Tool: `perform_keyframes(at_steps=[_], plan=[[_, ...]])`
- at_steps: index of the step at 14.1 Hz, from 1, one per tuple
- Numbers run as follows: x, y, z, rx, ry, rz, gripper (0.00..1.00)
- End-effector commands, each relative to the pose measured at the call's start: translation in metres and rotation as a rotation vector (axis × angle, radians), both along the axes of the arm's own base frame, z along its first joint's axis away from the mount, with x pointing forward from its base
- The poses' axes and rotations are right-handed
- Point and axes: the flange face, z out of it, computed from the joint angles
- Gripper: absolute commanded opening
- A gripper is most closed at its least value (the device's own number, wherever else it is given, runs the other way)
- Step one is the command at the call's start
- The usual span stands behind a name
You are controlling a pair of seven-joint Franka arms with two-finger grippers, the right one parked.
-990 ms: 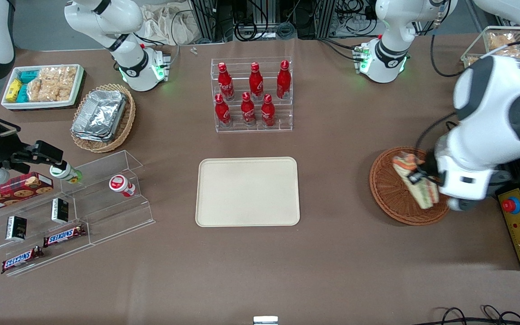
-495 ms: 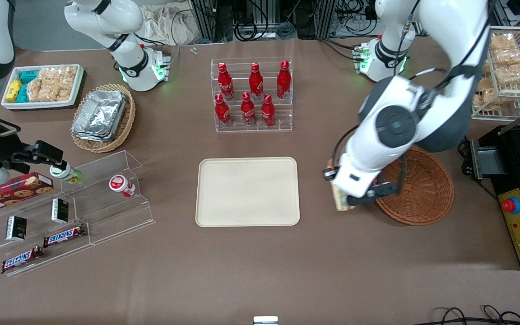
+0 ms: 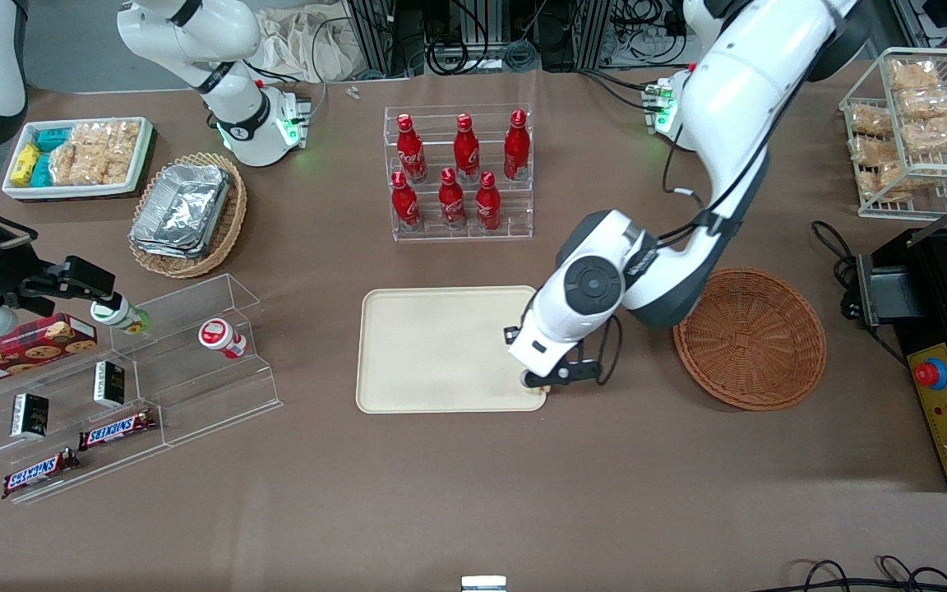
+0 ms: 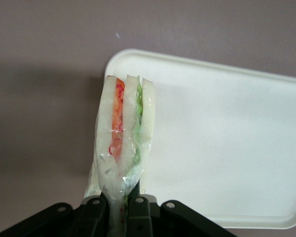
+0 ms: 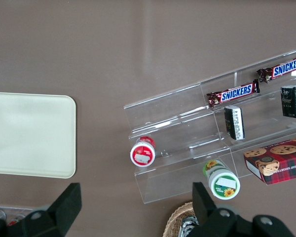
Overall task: Place sandwich from basket to tray
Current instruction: 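Lift the sandwich and carry it with the left gripper to the tray, then lower the sandwich onto the tray and open the left gripper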
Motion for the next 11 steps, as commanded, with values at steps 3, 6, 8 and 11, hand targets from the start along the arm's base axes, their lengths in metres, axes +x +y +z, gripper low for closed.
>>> perform_keyframes(at_steps=[3,6,8,11], plan=[[-0.007,-0.016,-0.053,0.053,-0.019,-0.044,0.01],[-0.012,-0.022,-0.056,0.059,-0.018,-0.062,1.0],[-0.009,-0.02,-0.046,0.058,-0.027,-0.058,1.0],[-0.002,-0.016,-0.015,0.057,-0.056,-0.049,1.0]])
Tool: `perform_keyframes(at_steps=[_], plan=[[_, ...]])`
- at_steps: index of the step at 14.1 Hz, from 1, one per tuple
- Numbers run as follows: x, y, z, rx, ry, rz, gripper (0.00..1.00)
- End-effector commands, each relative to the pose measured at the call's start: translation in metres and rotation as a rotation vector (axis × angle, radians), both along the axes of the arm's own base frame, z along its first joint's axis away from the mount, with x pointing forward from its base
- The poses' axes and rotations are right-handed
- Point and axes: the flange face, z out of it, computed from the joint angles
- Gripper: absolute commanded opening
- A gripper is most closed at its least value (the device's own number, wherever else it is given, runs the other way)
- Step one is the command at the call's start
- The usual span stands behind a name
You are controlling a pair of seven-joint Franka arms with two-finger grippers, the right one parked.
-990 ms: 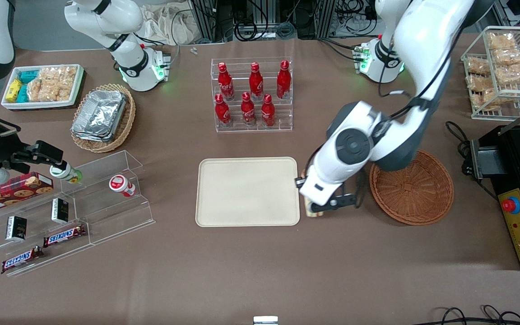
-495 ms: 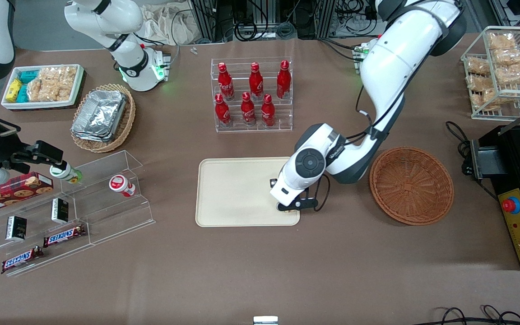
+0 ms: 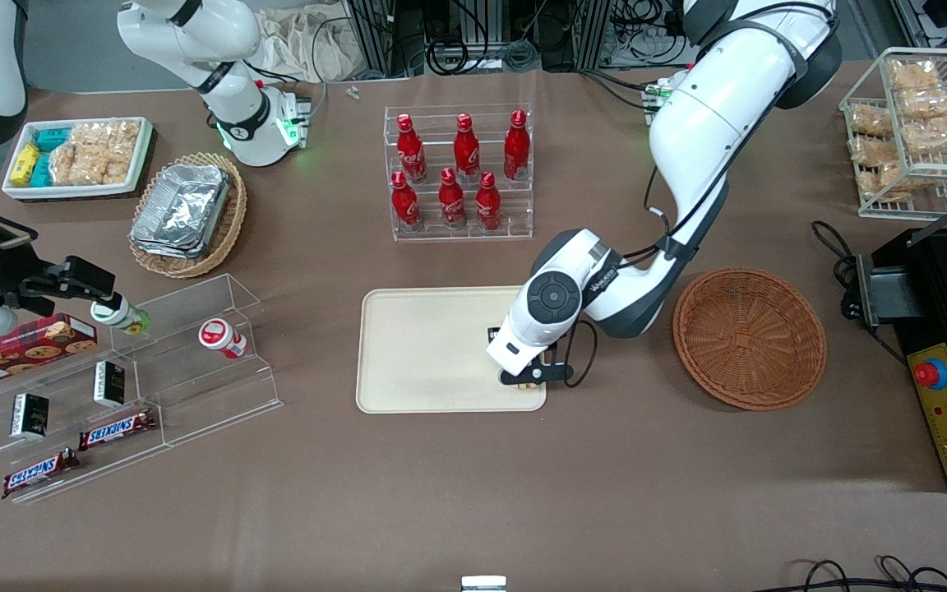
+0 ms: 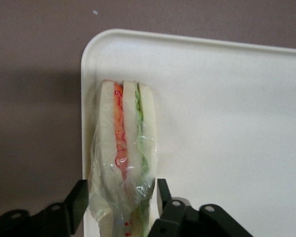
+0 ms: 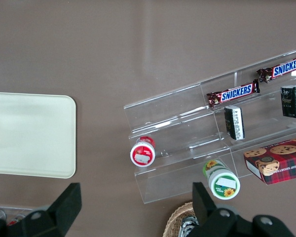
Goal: Place sandwich from basket to tray
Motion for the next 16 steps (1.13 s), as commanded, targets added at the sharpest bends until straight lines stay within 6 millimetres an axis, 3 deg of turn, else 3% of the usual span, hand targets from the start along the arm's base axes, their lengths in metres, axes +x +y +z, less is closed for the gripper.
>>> perform_keyframes(at_steps=[1,3,5,6,8,11,13,15,16], plan=[[0.004,0.005,0.046,0.023,-0.033,0.014,1.0],[0.009,0.024,0.089,0.06,-0.051,0.023,1.0],[0.025,0.067,0.144,0.081,-0.073,0.07,1.0],[0.036,0.099,0.167,0.088,-0.074,0.113,1.0],[0.041,0.13,0.209,0.091,-0.105,0.133,1.0],[0.047,0.184,0.244,0.121,-0.106,0.186,1.0],[0.041,0.215,0.268,0.129,-0.072,0.164,1.0],[0.041,0.269,0.295,0.086,-0.062,0.142,1.0],[0.034,0.287,0.3,0.083,-0.037,0.107,1.0]])
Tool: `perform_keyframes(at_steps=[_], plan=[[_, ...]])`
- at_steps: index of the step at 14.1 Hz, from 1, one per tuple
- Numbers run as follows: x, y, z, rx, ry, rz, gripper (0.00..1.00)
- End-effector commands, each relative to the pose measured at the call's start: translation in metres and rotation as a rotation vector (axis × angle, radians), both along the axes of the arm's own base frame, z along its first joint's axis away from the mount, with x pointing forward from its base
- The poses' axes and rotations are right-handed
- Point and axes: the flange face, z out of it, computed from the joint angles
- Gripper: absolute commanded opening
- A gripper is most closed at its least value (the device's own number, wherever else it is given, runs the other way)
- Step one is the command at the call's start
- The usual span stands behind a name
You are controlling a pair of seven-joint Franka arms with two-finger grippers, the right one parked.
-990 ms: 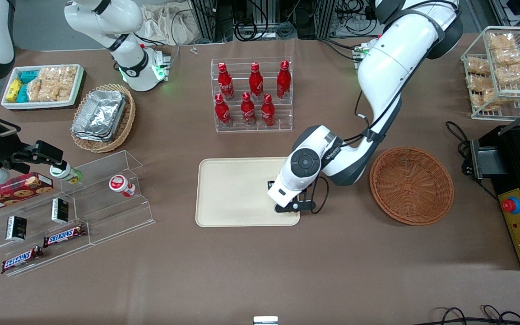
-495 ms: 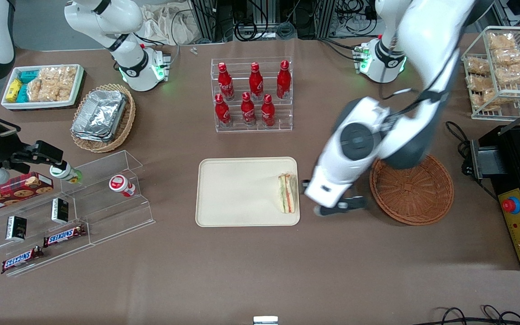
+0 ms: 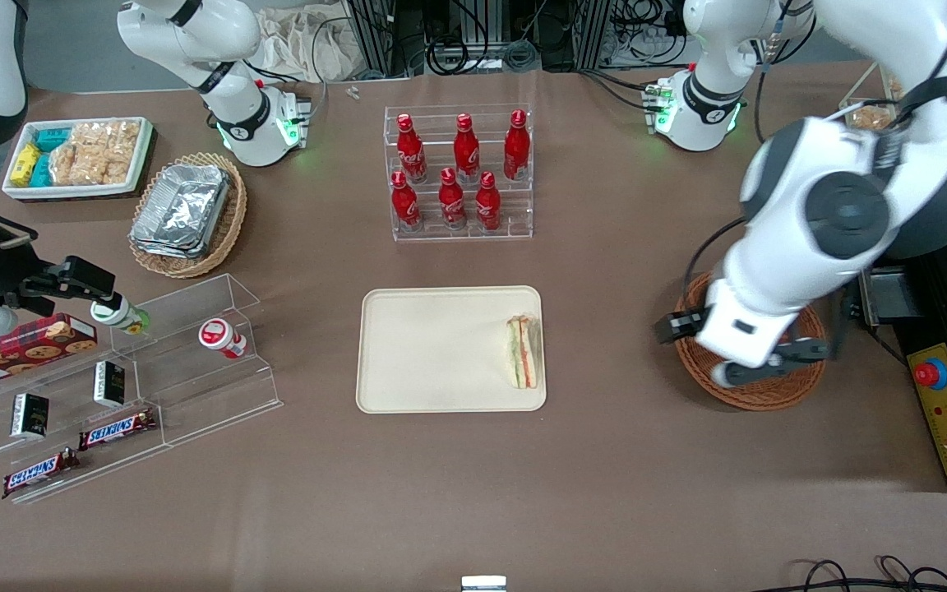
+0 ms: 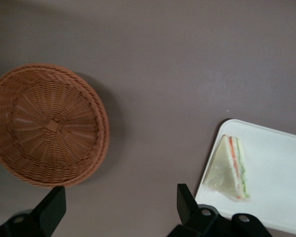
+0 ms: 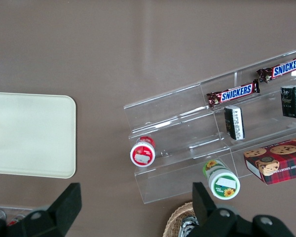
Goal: Place sandwich from basket to tray
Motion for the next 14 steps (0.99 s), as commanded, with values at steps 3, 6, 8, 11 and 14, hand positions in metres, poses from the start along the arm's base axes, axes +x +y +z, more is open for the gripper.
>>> perform_keyframes(at_steps=[3,6,8,11,14], plan=[[-0.043,0.079,0.032,0.008,0.032,-0.107,1.0],[-0.064,0.115,0.031,0.013,0.047,-0.186,1.0],[-0.065,0.141,0.034,0.016,0.05,-0.234,1.0],[-0.062,0.168,0.039,0.014,0.074,-0.291,1.0],[-0.047,0.172,0.044,0.02,0.067,-0.351,1.0]])
